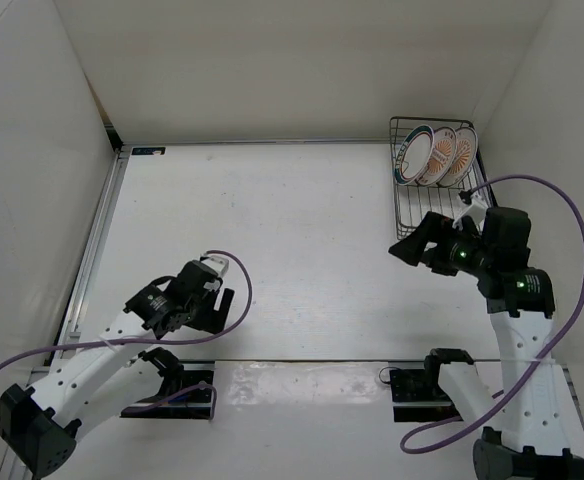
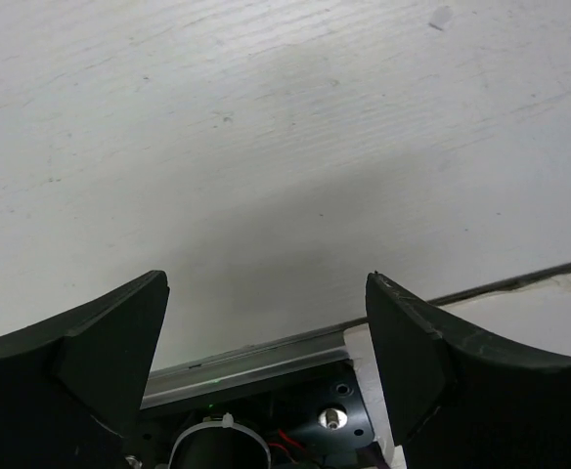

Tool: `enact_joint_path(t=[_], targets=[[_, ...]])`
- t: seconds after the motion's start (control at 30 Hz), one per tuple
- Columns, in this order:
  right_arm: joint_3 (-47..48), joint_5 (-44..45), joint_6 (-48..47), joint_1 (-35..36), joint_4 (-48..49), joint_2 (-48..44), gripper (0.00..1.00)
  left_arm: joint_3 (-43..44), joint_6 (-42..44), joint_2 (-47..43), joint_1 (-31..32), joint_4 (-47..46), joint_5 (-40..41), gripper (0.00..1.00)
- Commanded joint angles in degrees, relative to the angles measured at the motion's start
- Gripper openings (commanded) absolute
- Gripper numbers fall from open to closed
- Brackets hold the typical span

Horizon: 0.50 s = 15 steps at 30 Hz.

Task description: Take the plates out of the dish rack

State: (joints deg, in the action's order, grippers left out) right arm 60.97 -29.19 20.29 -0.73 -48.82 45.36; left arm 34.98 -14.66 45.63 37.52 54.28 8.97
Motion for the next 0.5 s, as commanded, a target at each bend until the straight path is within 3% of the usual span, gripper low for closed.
enact_joint_path(t=[0.0,0.07,0.13,0.2,0.3,0.33,0.37,0.43,0.47], targets=[[-1.5,3.2,1.6,3.1,-0.8,0.9,0.90,1.8,-1.3,-2.0,0.1,1.4,5.8,0.93],[-1.8,4.7,4.6,4.3,0.5,2.2,0.90,1.1,-1.5,-4.4,0.0,0.8,7.4,0.93],[-3.2,5.0,15.9,5.8,5.5,4.1,0.90,1.1,-1.8,-6.2,0.2,1.4,8.9,0.97],[-5.3,-0.4,20.7,5.6,10.0,7.7,0.90,0.8,-2.8,-7.0,0.1,1.7,10.3,0.98],[-9.8,-17.1,27.8,5.6,30.0,12.0,0.90,0.2,-3.8,-9.5,0.1,1.6,11.3,1.00],[-12.6,-19.7,35.8,5.4,35.7,13.0,0.90,0.2,-4.3,-10.0,0.1,1.7,11.8,1.00],[-15.8,-22.2,39.1,5.1,57.0,14.8,0.90,0.2,-4.7,-10.2,0.2,2.0,12.3,1.00],[-18.0,-24.8,45.9,4.9,67.8,15.5,0.90,0.0,-4.4,-10.4,0.1,1.9,11.9,1.00],[-16.5,-22.9,44.4,5.0,65.7,15.7,0.90,0.0,-4.2,-10.5,0.1,1.8,11.3,1.00]])
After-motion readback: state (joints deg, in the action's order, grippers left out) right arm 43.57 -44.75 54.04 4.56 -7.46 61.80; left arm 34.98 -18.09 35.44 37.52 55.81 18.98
